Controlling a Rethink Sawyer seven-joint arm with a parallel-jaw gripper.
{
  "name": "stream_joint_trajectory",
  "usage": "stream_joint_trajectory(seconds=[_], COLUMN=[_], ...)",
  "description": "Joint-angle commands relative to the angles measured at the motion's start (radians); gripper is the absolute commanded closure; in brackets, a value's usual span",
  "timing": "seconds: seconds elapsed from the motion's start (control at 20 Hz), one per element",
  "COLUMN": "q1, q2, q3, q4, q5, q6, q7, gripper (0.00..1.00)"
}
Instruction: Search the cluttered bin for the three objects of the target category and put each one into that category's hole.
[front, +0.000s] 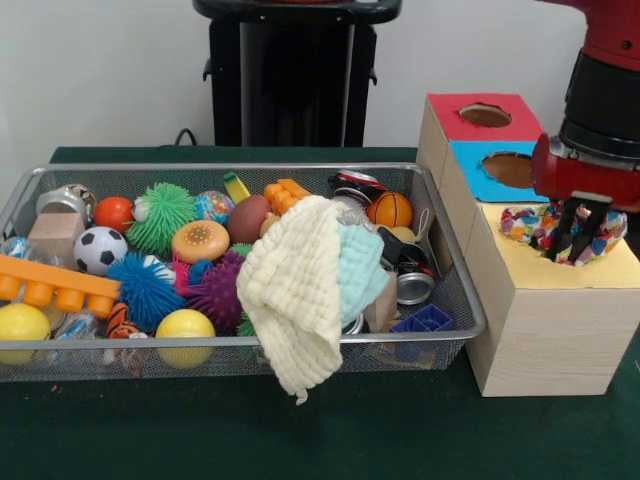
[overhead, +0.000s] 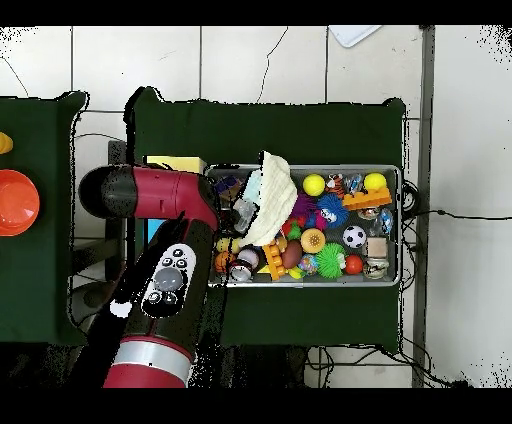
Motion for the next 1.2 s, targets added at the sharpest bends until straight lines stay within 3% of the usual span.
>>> stream_joint_trajectory(seconds=[0.05, 0.6, 0.9, 1.2], q1=[-0.012, -0.049, -0.055, -0.062], q2=[0.134, 0.208, 0.243, 0.227], q3=[0.056, 0.107, 0.097, 0.09], q4=[0.041, 0.031, 0.025, 0.032], q5=[0.04, 0.057, 0.06, 0.048], q6=[-0.023, -0.165, -0.215, -0.189], q7=[0.3, 0.238, 0.233, 0.214], gripper=[1.0, 1.0, 1.0, 1.0])
